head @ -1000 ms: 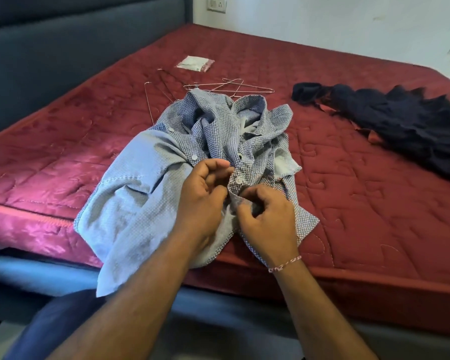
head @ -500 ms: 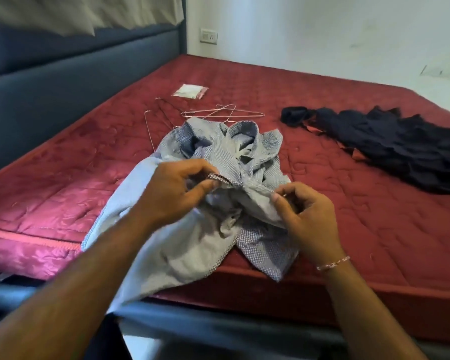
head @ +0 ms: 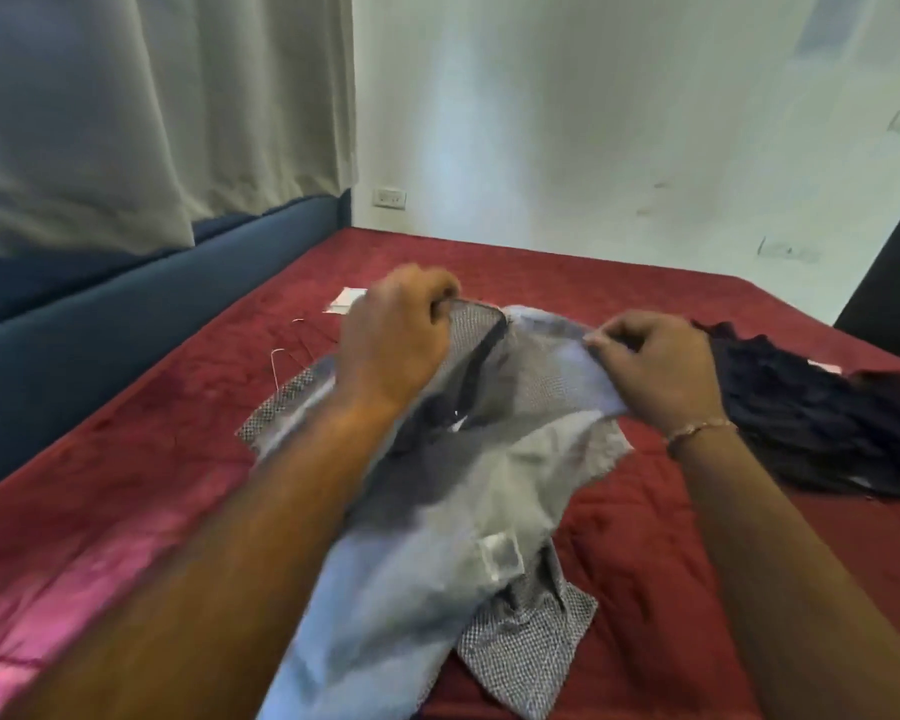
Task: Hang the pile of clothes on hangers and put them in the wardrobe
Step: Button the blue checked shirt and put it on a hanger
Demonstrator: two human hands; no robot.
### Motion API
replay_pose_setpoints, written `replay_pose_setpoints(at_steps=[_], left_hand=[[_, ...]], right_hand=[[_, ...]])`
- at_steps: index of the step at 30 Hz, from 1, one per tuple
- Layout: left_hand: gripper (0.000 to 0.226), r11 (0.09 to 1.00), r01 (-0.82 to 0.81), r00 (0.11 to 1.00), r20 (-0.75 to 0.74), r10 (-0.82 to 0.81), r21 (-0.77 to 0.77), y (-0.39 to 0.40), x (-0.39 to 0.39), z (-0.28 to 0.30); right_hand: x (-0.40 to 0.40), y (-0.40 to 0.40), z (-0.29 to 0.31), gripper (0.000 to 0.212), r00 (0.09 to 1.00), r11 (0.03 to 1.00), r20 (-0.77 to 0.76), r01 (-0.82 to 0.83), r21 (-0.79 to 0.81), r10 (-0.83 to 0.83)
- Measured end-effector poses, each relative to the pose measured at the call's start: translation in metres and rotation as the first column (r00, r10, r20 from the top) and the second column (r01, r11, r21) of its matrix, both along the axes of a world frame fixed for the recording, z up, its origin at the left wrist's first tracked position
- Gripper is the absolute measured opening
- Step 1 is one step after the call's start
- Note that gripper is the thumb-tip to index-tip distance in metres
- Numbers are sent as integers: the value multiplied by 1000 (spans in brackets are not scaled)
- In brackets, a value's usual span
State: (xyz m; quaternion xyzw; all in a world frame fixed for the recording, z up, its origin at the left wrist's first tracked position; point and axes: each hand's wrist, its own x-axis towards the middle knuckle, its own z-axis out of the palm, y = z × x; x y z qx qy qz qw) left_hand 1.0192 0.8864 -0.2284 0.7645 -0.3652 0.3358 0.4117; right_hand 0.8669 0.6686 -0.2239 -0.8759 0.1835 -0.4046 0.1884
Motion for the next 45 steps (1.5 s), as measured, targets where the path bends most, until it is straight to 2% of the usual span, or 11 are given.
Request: replay_pose_setpoints(at_steps=[4,8,12,15,17,20,23,31,34,40,45], left_hand=[[14,970,107,950,-265,-164,-218,6,-70,-79],[21,900,34,761,-572,-306,-436,24,-137,-158],[27,859,-160,574,-754,-320,-486,44,-178,-191],[20,866,-155,513,-788,-341,-476,50,-192,-197],[16,844,-158,493,-782,-382,-512,53,-197,-199],[16,819,-166,490,-766,-415,-550,55,-202,-197],[19,832,-137,519,-754,-402,-538,57,-206,-193],[13,849,-59,553,-726,-410,-525,65,-212,-189],[10,851,-92,509,-759,-407,-517,65,-211,-186],[9,860,-133,422,-813,-402,-494,63,-210,-182],[8,896,-72,331,-857,-394,-439,68,-200,-179]], right_hand=[[-28,50,-82,11,988,954,-25,-138,265,150],[-64,112,-158,15,941,576,133,-299,761,312],[-90,153,-183,23,957,310,236,-279,909,168],[-97,164,-188,14,935,233,325,-351,907,145],[-100,168,-191,7,918,234,369,-394,889,144],[-104,173,-194,19,905,270,392,-425,864,167],[-109,175,-197,3,900,312,398,-435,845,177],[-116,177,-194,14,901,391,371,-433,812,226],[-116,177,-195,26,914,416,348,-406,814,211],[-111,173,-203,19,900,460,375,-437,773,223],[-108,167,-205,21,902,587,310,-432,685,302]])
